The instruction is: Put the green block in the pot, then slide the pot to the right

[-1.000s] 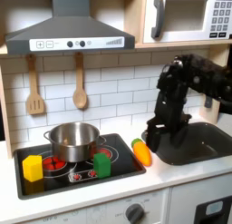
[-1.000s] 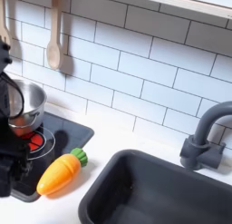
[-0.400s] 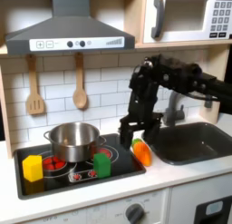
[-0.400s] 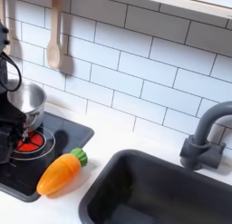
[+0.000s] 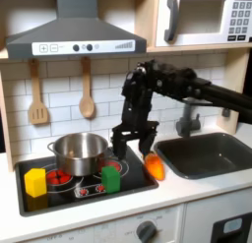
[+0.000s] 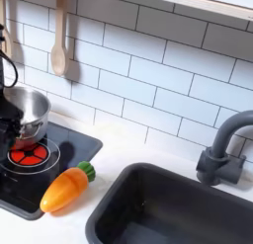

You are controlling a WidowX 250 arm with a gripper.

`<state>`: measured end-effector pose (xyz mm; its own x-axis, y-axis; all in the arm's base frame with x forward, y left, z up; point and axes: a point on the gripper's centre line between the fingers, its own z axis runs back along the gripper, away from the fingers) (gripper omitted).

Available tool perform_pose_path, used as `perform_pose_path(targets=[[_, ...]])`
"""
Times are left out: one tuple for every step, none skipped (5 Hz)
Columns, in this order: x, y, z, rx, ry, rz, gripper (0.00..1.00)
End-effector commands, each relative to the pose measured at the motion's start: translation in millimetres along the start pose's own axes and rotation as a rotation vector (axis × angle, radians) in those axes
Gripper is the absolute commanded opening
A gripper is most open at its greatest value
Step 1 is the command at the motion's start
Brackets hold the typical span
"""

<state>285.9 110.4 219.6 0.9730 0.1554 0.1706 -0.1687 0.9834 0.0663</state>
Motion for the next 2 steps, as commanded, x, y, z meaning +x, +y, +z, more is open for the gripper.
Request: perform_pose_path(targets=[[25.3, 19.9, -13.8, 0.002, 0.005, 0.018, 1.00], [28.0, 23.3, -23.5, -0.001, 0.019, -0.007, 1.00]])
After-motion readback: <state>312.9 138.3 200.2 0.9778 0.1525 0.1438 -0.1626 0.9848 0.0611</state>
